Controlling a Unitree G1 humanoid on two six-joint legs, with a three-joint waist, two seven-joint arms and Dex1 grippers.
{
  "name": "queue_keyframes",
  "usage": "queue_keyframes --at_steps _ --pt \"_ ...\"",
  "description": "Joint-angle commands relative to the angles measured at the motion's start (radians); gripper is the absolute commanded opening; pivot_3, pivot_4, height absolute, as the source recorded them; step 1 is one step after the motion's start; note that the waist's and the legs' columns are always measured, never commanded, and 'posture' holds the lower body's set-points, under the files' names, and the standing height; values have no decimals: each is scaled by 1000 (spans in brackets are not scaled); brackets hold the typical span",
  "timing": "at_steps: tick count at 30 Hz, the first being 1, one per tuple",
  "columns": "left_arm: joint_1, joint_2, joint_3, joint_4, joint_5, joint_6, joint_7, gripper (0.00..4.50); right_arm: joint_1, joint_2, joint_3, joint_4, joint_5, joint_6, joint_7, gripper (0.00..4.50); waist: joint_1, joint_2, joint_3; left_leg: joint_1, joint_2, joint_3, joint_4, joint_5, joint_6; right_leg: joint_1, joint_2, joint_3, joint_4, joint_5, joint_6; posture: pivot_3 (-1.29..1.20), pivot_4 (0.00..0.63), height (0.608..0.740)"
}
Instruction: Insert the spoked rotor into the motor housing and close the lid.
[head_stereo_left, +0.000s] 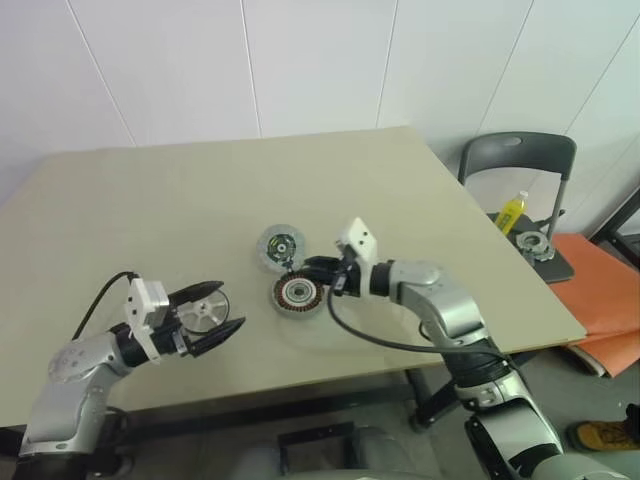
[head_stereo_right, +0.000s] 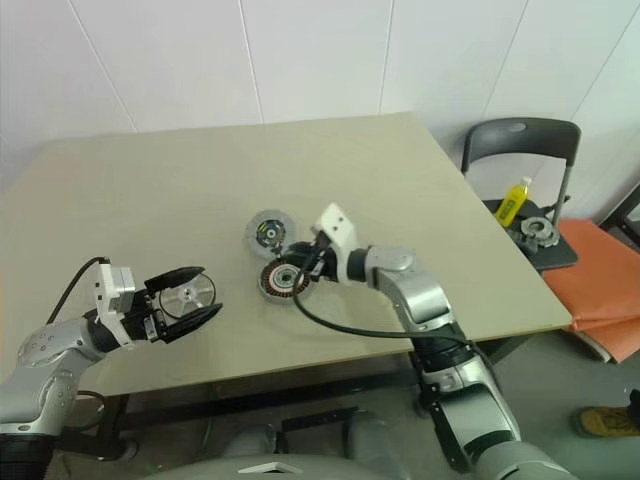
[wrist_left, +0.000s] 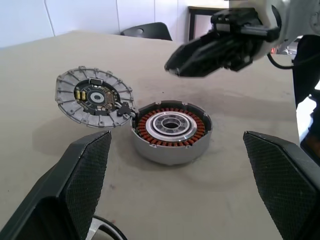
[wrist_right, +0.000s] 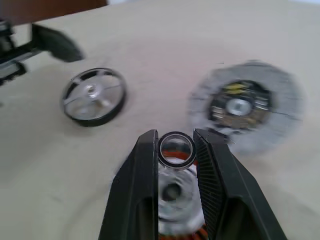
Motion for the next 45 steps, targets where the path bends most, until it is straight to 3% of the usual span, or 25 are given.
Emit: queue_keyframes --at_steps 1,11,45 --pt "-17 -4 -2 -53 0 6 21 4500 -64 32 27 54 -34 -24 -22 688 0 0 0 0 0 0 0 0 0 0 0 0 1 0 0 0 0 740" --pt "-17 -1 5 -73 -4 18 46 4500 -92 32 68 170 -112 -35 -30 688 -1 -1 0 -1 0 2 0 0 0 -2 0 0 1 0 0 0 0 740" --pt "-17 -14 -2 -62 3 6 63 4500 -67 22 79 168 -134 -15 -23 688 -1 -1 0 0 0 5 0 0 0 -2 1 0 2 0 0 0 0 740"
